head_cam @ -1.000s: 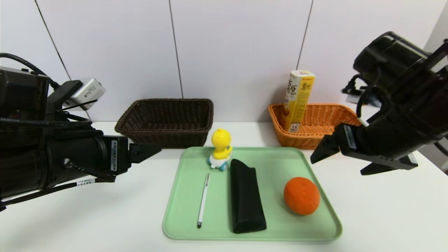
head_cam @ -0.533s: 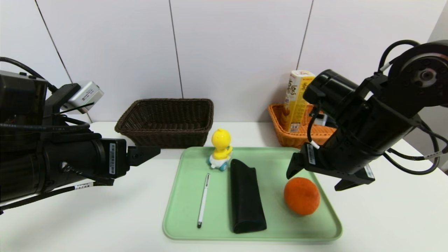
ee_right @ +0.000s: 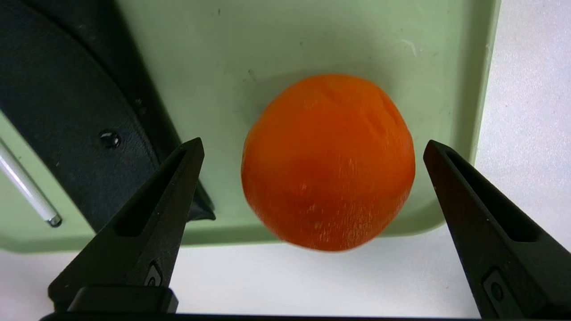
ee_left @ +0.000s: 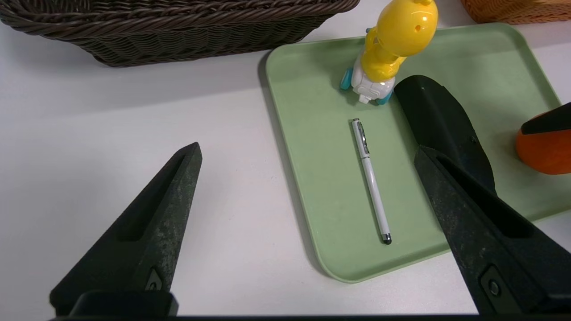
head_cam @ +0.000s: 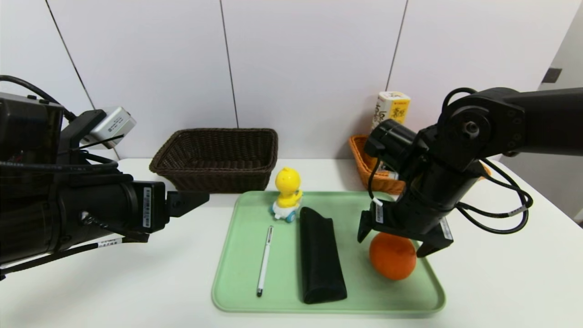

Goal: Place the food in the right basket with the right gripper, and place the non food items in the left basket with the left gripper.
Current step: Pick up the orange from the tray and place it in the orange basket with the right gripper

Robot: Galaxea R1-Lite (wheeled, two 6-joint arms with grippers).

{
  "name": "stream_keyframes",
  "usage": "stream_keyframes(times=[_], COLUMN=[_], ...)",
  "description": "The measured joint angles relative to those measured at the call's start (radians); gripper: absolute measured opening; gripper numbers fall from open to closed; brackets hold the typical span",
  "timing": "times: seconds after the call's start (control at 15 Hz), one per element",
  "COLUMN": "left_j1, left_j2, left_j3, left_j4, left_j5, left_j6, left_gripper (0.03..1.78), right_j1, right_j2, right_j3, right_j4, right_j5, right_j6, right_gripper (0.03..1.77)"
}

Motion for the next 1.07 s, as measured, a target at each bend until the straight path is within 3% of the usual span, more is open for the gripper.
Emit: stream_keyframes(times=[0.47, 0.67, 1.07], left_j1=[0.002, 0.004, 0.024], left_j2=[-0.003, -0.005, -0.009], left_j3=[0.012, 0.014, 0.013], left_j4=[-0.001, -0.001, -0.001], left_j5=[0.001, 0.001, 0.0], left_j6=[-0.001, 0.0, 0.0], left_gripper=[1.69, 1.69, 1.69], right_j1=[0.006, 0.008, 0.008], right_j2=[0.053, 0.061, 0.04], right_j3=[0.0, 0.0, -0.023], right_j4=[0.002, 0.005, 0.014], right_j5=[-0.002, 0.004, 0.006], right_j6=[0.021, 0.029, 0.031], right_gripper=[1.7, 1.27, 1.16])
